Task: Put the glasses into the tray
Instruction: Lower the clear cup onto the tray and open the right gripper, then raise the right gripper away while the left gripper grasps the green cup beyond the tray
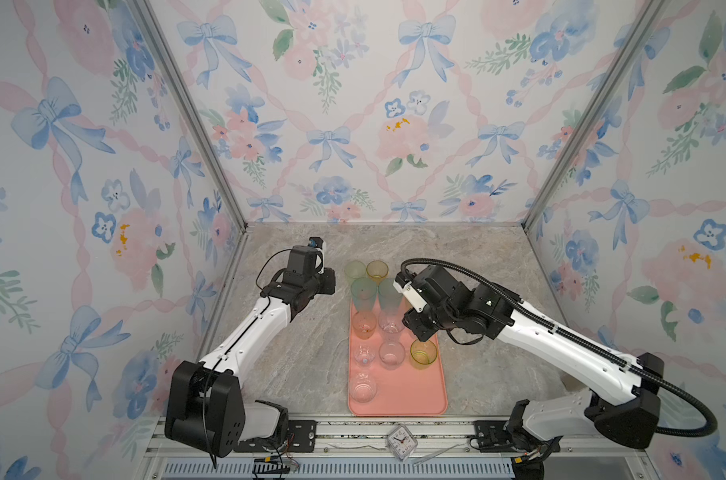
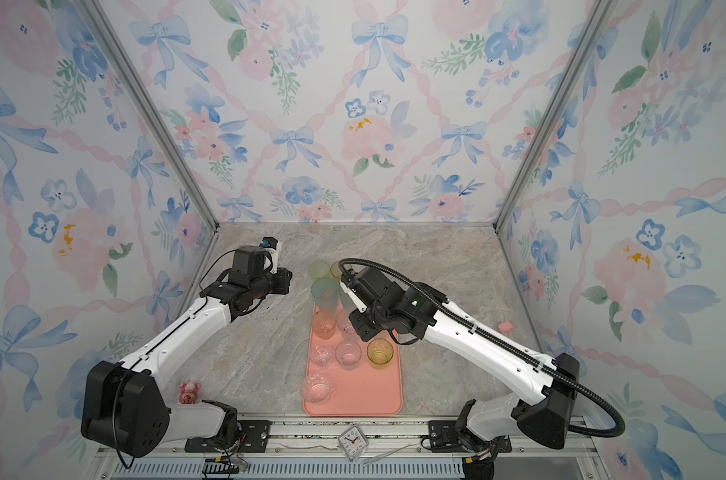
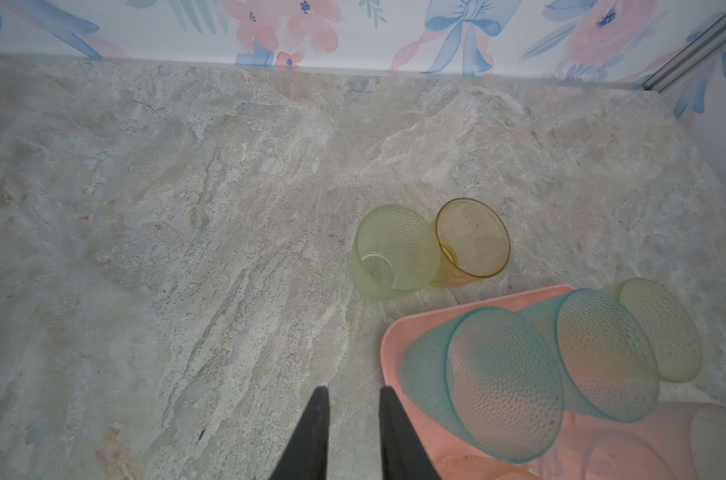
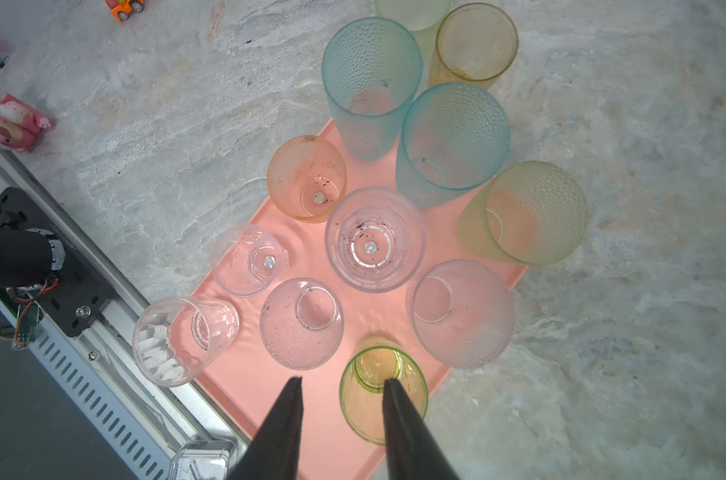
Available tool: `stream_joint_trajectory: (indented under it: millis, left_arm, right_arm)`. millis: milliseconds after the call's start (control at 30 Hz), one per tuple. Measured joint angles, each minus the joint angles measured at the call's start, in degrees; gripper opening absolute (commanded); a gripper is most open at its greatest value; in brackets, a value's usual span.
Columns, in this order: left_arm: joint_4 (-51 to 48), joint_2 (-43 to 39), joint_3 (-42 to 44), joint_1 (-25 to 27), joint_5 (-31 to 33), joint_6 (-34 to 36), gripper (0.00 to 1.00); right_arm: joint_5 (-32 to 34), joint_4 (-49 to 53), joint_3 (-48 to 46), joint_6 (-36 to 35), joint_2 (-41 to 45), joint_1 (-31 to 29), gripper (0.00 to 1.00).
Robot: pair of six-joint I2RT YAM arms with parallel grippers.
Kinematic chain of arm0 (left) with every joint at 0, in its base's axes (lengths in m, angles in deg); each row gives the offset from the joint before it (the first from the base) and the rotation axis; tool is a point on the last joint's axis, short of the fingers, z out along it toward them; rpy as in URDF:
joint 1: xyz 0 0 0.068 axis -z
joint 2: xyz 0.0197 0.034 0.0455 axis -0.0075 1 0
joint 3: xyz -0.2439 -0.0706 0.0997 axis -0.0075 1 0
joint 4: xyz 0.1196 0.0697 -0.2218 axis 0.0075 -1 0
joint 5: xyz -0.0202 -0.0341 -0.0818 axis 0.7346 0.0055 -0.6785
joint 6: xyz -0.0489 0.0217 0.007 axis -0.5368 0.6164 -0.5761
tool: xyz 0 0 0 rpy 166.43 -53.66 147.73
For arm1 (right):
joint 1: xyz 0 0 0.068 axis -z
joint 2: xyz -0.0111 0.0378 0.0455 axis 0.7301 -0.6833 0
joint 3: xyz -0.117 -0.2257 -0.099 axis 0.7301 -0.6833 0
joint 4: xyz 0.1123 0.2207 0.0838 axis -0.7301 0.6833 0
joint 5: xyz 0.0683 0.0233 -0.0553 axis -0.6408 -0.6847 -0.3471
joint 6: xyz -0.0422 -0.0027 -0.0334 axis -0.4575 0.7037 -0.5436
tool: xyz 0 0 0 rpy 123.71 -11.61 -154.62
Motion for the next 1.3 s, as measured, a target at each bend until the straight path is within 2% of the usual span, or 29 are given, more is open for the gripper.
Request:
stream_joint_trajectory:
  millis: [133,533,933,1300]
  left_arm:
    - [-1.5,2.7,-2.9,0.0,0.0,0.8,0.23]
    - [-4.7,15.0,-12.3,0.0,-0.7,2.7,0.27]
    - [-5.5,27.0,-20.9,0.0,-4.2,4.1,0.27]
    - [-5.8,32.2,-23.9,0.0,-5.0,4.6,0.26]
  right_arm:
    - [0.0,-0.8,-1.4,0.5,1.6,3.7,0.37]
    - [-1.5,-1.8,-3.3,0.6,3.4,9.6,0.37]
    - [-2.4,-1.8,-3.3,0.3,3.4,12.5,0.37]
    - [-3.0,-1.8,-3.3,0.3,3.0,13.0,0.37]
